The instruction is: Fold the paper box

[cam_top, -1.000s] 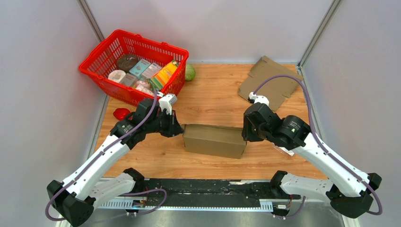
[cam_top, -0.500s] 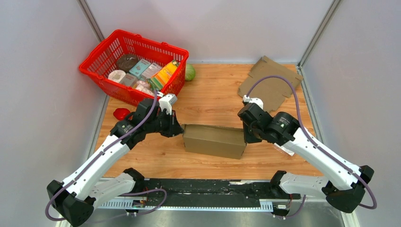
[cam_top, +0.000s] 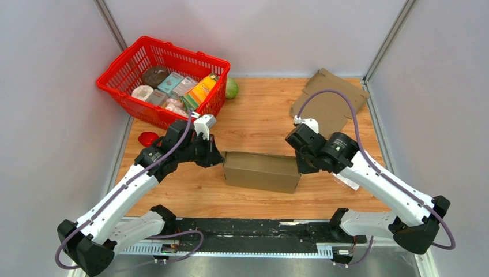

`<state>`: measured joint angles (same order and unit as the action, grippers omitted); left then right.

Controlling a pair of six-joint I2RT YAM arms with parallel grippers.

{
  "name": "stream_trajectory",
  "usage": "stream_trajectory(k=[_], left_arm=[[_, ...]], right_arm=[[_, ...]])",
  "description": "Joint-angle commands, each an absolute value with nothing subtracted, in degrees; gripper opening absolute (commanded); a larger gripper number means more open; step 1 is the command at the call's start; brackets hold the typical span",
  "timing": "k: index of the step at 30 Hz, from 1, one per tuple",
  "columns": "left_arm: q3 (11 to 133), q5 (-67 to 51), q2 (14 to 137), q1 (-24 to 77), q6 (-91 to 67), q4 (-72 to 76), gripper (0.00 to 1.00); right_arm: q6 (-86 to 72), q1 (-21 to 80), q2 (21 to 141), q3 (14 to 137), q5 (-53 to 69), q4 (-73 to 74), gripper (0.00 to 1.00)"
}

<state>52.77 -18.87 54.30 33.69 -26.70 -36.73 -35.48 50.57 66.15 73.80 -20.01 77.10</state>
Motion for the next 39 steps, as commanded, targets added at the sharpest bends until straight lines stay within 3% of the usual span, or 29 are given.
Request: stream_trajectory(k=[1,10,23,39], left_arm=[[52.03,-19.51,54.84,34.19,-26.45,-39.11,0.0],[51.94,-19.86,54.49,34.19,-27.33,-38.76,0.0],[48.25,-19.95,51.94,34.45,-31.2,-34.54,0.0],[48.52,-19.42,52.03,34.54,-30.23,-35.77,0.0]], right_arm=[[-34.89,51.59,66.62,76.73,-21.53,78.49,0.0],[-38.76,53.17,67.42,73.83,-19.17,72.34,0.0],[-43.42,53.17,55.37,61.61,-14.68,50.37,0.0],[-41.05,53.17,56.69,63.81,-24.78,62.57,0.0]])
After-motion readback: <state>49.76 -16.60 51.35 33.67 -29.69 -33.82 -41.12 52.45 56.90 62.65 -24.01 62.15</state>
